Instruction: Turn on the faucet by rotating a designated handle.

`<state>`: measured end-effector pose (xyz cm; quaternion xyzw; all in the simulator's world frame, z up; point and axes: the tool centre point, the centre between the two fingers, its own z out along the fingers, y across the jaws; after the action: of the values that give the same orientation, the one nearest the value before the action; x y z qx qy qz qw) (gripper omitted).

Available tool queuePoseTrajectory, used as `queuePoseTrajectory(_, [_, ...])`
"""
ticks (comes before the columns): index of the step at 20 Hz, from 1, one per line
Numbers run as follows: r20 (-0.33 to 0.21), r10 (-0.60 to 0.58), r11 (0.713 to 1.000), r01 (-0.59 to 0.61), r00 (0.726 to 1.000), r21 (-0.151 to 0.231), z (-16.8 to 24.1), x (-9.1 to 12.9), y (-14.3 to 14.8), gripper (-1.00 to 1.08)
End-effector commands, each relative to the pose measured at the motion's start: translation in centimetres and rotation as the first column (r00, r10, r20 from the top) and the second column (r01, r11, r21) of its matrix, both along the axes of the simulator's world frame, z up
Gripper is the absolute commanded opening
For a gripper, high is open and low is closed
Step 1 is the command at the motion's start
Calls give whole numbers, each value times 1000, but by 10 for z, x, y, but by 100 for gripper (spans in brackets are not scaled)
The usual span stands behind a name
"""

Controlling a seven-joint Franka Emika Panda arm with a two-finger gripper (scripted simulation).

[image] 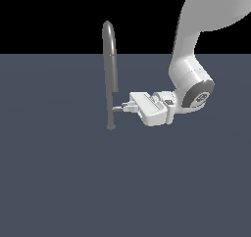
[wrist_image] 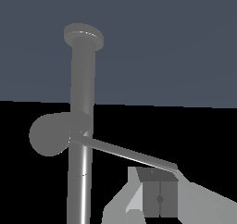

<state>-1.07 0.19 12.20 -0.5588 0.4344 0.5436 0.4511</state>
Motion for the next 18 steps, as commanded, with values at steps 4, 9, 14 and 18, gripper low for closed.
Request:
queuePoseTrajectory(4, [-18, -3, 1000, 3, 1000, -3, -30, -4, -1, -100])
queuePoseTrajectory(9, [6, 3, 1000, -3, 1000, 4, -25, 2, 0, -100])
queuePoseTrajectory(14, [-8, 0, 1000, 0, 1000, 0, -46, 5, 1, -100])
queuePoseTrajectory(18, [-19, -2, 1000, 2, 1000, -2, -62, 8, 1, -100])
